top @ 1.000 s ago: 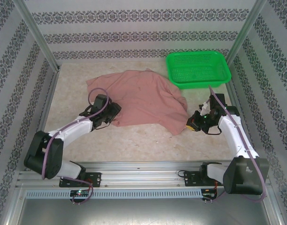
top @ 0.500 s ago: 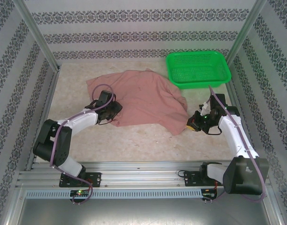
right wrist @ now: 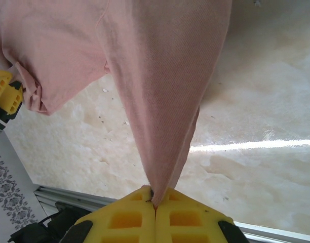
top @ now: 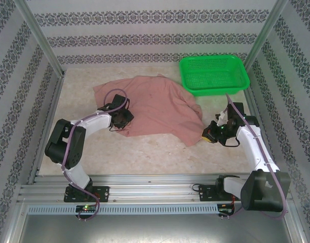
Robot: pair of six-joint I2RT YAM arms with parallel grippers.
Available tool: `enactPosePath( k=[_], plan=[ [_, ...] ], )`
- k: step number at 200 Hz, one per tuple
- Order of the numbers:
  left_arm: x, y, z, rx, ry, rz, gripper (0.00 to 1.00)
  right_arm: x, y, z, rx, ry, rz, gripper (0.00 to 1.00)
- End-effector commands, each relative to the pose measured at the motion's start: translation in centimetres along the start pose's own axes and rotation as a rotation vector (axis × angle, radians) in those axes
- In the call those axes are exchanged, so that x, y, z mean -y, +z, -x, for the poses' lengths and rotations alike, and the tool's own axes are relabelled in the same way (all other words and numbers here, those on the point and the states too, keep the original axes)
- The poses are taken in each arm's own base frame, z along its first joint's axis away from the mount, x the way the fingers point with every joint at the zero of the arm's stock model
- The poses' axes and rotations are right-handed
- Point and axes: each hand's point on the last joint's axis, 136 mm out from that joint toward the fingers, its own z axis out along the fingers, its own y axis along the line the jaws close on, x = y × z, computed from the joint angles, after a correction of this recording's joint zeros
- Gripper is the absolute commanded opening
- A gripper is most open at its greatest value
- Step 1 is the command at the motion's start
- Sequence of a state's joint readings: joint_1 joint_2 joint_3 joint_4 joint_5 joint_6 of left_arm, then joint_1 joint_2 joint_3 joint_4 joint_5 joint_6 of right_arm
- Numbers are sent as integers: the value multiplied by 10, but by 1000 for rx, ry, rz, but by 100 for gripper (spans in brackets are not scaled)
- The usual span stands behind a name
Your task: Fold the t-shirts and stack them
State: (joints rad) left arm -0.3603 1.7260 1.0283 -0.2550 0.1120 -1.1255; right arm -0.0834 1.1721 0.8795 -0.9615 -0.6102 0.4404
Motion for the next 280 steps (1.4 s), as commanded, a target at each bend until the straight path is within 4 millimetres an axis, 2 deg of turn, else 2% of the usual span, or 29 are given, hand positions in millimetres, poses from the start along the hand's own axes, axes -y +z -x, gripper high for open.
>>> enactPosePath(
  k=[1,63,86,115,144,165,181,197,245,263,280],
  plan=[
    [-7,5,-11,-45,30,52,34,3,-2,-4,0,-7,1,0],
    [-17,23,-16,-87,54,116,30,5,-2,-2,7,-8,-4,0],
    [-20,25,-16,-92,64,124,21,5,-2,-1,11,-7,-2,0],
    [-4,17,-13,-82,79,69,7,6,-2,0,14,-5,-6,0],
    [11,-17,4,-17,96,4,3,4,-6,6,38,-11,-6,0],
    [14,-56,23,51,85,-48,0,-8,-18,16,97,-36,19,0],
    [9,-87,40,107,69,-76,0,-18,-27,24,142,-57,39,0],
    [1,-113,52,146,54,-97,0,-26,-34,31,180,-74,54,0],
    [-45,-170,73,231,-11,-96,0,-39,-61,60,304,-79,82,0],
    [-60,-187,77,249,-25,-85,0,-52,-76,72,349,-90,129,0],
    [-66,-201,80,268,-56,-118,0,-68,-95,83,401,-112,184,0]
  ],
)
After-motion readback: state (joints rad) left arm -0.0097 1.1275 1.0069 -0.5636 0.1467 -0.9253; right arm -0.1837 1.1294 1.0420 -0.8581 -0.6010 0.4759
